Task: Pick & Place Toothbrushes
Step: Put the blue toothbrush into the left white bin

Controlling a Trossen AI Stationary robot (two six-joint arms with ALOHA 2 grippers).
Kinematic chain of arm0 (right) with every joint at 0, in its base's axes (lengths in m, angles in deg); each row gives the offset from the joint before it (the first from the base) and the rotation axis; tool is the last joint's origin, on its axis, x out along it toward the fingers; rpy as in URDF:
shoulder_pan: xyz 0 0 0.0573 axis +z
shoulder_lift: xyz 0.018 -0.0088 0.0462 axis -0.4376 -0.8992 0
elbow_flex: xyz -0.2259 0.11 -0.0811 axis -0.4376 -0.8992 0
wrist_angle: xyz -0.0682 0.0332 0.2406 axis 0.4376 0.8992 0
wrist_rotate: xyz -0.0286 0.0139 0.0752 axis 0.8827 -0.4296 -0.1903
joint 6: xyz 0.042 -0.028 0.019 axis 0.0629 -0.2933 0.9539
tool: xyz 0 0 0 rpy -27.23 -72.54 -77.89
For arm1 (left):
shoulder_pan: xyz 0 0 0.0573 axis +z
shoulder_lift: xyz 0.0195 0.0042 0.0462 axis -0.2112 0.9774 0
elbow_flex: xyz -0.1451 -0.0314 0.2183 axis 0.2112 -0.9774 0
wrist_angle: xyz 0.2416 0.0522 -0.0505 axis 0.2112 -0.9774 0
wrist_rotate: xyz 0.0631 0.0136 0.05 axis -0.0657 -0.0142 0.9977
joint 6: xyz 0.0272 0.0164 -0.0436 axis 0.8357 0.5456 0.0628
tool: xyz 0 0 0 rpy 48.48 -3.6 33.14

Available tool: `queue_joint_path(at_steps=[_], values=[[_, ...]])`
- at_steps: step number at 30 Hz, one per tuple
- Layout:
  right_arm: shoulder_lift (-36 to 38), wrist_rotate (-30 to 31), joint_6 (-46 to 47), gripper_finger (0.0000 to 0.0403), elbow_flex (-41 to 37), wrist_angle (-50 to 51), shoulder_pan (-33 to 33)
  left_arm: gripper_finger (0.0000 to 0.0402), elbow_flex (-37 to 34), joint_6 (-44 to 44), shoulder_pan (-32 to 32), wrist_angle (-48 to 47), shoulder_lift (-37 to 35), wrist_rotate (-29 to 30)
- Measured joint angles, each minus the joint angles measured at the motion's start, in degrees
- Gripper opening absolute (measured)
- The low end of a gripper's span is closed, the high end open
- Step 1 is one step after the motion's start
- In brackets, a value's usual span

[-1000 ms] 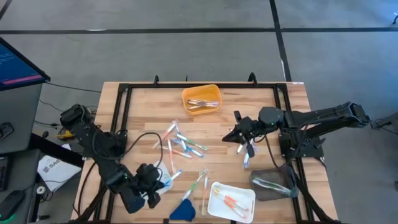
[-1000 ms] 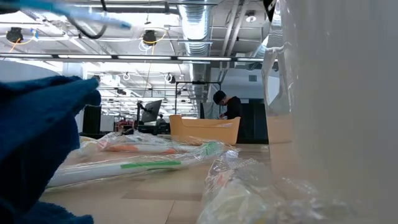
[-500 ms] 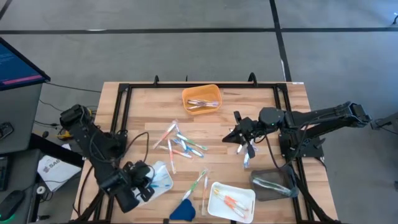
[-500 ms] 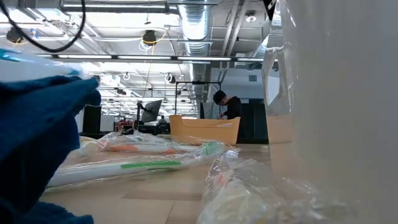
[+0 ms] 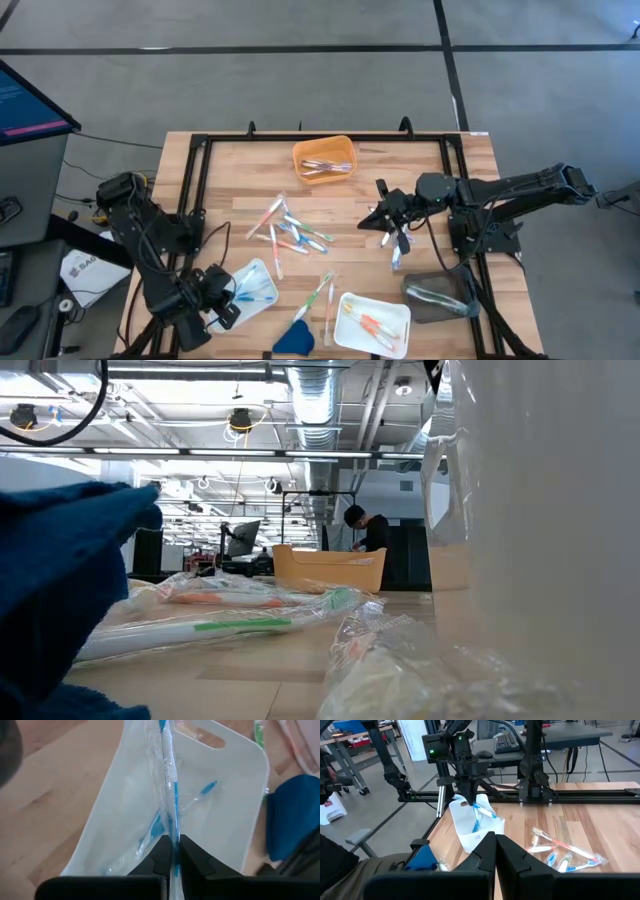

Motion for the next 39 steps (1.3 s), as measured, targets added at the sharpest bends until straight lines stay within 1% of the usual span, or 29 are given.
queue_joint_path(at_steps=[5,13,26,35,39], values=[[0.0,0.0,0.0,0.0000,0.0,0.3,0.0,0.0008,0.0,2.1,1.0,0.0,1.4,-0.2],[0.0,0.0,0.0,0.0000,0.0,1.5,0.0,0.0008,0.0,2.3,1.2,0.3,1.7,-1.2],[0.0,0.0,0.0,0.0000,0.0,2.1,0.0,0.0008,0.0,2.3,1.3,1.6,7.1,-3.5],[0.0,0.0,0.0,0.0000,0.0,2.8,0.0,0.0019,0.0,4.4,3.4,2.3,9.2,-4.0],[0.0,0.0,0.0,0.0000,0.0,2.8,0.0,0.0020,0.0,6.1,4.6,2.8,10.5,-6.2]])
